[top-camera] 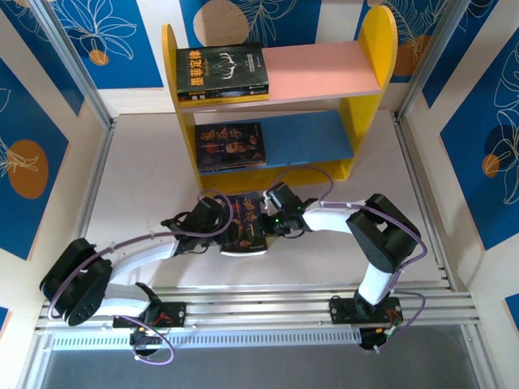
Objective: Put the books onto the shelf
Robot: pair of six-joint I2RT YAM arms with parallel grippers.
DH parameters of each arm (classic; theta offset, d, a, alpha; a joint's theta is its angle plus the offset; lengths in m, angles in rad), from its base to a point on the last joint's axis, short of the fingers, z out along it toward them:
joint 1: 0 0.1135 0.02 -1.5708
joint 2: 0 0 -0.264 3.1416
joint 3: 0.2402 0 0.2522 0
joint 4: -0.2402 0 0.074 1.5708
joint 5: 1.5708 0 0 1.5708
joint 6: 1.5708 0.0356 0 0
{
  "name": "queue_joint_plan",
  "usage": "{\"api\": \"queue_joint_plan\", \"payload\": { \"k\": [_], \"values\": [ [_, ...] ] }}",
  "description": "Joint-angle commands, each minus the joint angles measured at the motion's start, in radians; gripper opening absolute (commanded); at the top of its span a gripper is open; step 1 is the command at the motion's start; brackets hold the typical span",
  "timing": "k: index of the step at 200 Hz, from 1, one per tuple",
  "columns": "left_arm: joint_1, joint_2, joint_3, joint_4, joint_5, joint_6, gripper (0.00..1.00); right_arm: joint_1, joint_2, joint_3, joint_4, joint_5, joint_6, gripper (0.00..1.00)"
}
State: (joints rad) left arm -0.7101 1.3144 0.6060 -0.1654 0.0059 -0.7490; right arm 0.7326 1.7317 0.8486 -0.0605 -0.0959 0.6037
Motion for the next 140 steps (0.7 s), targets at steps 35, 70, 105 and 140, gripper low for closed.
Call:
{"api": "queue_joint_plan", "payload": {
  "k": [35,70,105,140],
  "values": [
    [0.045,0.056,0.054,0.019,0.004,0.054,0.62,0.078,-0.004,-0.028,-0.042,0.024,-0.082,0.31],
    [0.056,0.078,0.055,0.044,0.027,0.064,0.59,0.088,-0.01,-0.026,-0.047,0.04,-0.085,0.31],
    [0.056,0.069,0.056,0.047,0.043,0.071,0.43,0.088,-0.014,-0.028,-0.051,0.054,-0.081,0.31],
    [0.056,0.048,0.054,0.03,0.033,0.082,0.36,0.09,-0.032,-0.025,-0.068,0.067,-0.078,0.32]
  ]
}}
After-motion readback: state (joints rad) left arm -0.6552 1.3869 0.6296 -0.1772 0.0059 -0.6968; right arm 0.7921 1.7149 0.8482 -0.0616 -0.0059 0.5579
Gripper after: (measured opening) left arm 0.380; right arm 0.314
